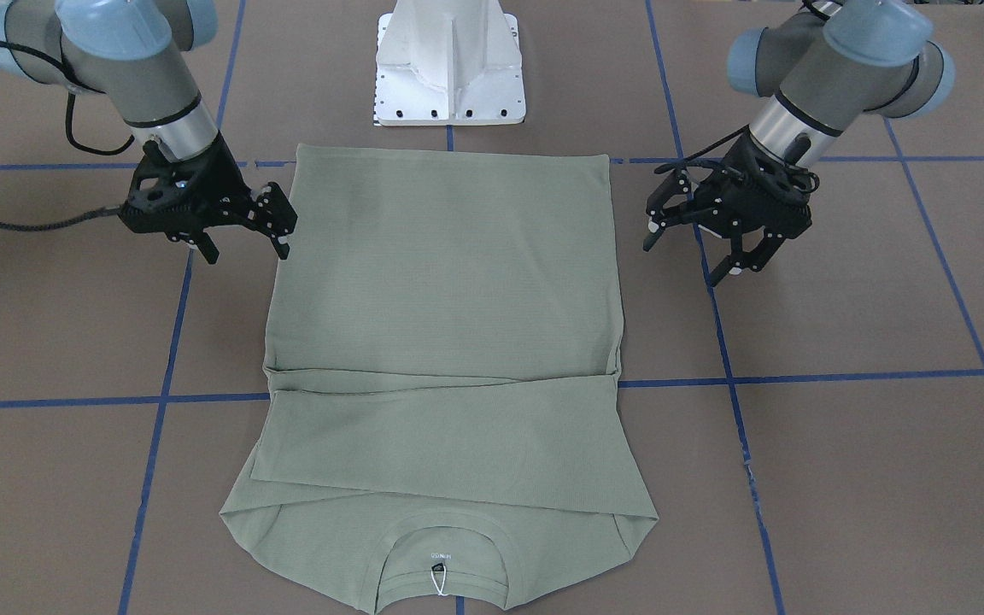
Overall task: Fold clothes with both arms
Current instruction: 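Move both grippers to the hem corners nearest the robot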
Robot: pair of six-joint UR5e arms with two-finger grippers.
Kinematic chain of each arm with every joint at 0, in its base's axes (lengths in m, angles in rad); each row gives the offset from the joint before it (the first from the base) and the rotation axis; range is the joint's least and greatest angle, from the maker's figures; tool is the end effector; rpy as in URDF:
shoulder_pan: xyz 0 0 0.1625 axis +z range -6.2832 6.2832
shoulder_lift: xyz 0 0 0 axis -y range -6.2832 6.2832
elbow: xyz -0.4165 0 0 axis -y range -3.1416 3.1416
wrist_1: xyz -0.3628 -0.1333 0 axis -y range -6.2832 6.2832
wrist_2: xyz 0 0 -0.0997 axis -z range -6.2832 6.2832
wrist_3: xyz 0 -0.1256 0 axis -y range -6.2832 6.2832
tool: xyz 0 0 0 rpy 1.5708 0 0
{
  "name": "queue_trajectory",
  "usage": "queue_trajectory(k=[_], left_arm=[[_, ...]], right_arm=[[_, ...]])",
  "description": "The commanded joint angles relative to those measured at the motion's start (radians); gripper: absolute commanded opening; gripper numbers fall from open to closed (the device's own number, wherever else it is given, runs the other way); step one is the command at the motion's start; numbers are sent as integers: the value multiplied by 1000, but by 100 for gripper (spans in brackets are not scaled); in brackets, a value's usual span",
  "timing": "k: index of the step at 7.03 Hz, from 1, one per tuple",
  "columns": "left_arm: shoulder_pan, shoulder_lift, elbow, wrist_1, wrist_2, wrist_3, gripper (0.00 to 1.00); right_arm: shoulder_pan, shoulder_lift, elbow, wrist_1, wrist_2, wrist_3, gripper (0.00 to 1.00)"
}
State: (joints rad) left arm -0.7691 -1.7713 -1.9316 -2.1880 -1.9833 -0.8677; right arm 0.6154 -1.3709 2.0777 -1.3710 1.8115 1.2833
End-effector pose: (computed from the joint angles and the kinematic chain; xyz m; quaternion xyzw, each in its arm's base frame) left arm 0.3264 -0.4314 0.3294 0.2390 0.5174 0.0869 0.8170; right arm -0.3617 -0.3823 0.3318 0.0926 -0.4383 0.0938 0.8891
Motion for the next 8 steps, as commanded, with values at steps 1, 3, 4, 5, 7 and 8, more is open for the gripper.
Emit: queue_trajectory(k=[1, 3, 4, 5, 7, 8], left_arm=[[240, 130, -160, -12, 218, -348, 100], [469, 221, -162, -94, 436, -626, 81], [587, 271, -152, -119, 563, -721, 79], [656, 291, -142, -152, 613, -787, 79], [747, 291, -106, -153, 679, -894, 71], [754, 289, -106, -153, 693, -904, 69]], right_arm=[[-264, -176, 216, 4, -230, 304, 100], [-450, -249, 239, 92, -413, 483, 98], [-523, -357, 237, 234, -492, 504, 97], [-567, -457, 229, 351, -536, 542, 96], [-579, -462, 214, 356, -557, 564, 97], [-579, -462, 213, 356, -560, 564, 98]])
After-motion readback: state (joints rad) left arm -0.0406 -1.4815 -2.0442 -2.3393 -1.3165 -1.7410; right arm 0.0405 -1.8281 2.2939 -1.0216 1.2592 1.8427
